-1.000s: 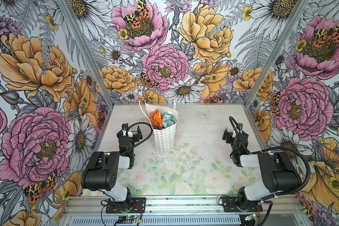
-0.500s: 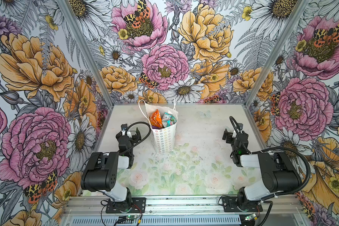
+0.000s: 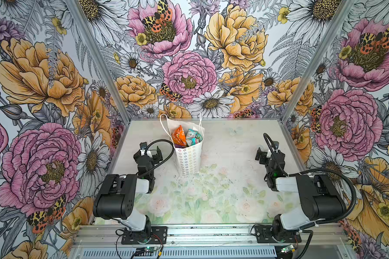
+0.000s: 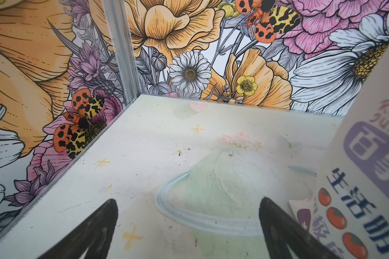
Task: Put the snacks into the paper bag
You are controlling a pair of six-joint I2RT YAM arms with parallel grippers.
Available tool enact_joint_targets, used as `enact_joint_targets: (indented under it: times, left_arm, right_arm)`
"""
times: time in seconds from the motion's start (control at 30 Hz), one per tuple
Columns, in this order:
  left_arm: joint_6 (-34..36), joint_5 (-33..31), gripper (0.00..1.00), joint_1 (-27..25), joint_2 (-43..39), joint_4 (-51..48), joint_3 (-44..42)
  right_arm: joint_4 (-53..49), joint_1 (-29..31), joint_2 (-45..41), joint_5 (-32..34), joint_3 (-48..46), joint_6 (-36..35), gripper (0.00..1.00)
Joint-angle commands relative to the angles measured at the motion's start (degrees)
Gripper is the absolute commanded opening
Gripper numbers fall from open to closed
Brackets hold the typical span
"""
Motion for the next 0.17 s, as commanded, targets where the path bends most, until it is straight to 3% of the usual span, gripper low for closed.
enact_joint_targets:
  times: [0.0,0.13]
  left_arm:
    - [0.19,0.03,0.99,0.43,-0.26,-0.18,0.12]
    - [-0.01,0.51,0.99,0.73,-0.39,-0.42,0.21]
  right_arm:
    - [1.69,-0.23,0.26,-0.78,-0.41,0.88,1.00]
    - [1.73,-0.17,0.26,-0.75,-0.38,0.94,1.00]
